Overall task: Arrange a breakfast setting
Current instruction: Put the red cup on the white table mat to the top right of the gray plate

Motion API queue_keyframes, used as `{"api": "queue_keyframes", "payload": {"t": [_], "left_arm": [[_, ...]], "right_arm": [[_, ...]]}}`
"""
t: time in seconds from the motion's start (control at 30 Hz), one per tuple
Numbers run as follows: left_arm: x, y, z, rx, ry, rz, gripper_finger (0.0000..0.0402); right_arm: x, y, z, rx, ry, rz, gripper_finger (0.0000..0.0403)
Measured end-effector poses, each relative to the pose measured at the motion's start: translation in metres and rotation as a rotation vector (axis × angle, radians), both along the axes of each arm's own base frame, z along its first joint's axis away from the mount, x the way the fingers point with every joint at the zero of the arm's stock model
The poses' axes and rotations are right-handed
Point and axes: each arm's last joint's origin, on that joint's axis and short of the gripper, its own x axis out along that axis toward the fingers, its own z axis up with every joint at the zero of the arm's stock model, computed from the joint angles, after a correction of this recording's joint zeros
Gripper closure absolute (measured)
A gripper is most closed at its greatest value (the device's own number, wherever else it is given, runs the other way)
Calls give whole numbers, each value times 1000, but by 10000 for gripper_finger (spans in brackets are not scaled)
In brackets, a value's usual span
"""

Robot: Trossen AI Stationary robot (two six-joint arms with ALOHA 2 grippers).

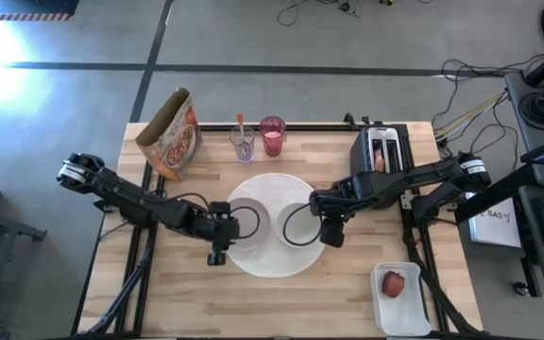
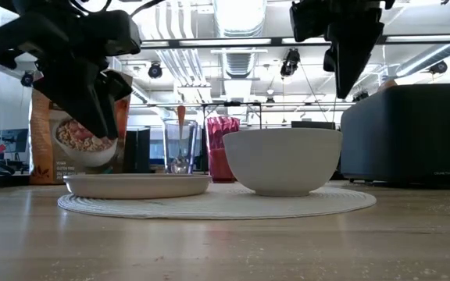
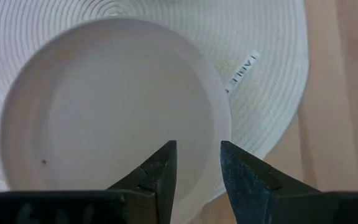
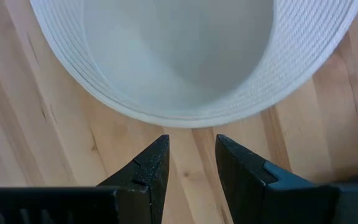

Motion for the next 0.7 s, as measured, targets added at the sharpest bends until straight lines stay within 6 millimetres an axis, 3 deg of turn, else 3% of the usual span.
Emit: {"api": "queue_keyframes", "payload": {"t": [0.27, 0.7], "left_arm": [[-2, -2, 4, -88, -19, 126, 294], [-4, -22, 9, -58, -92, -46, 294]], "right_arm": [[6, 1, 2, 8, -63, 0, 282], [10, 1, 4, 14, -112, 0, 282]]}}
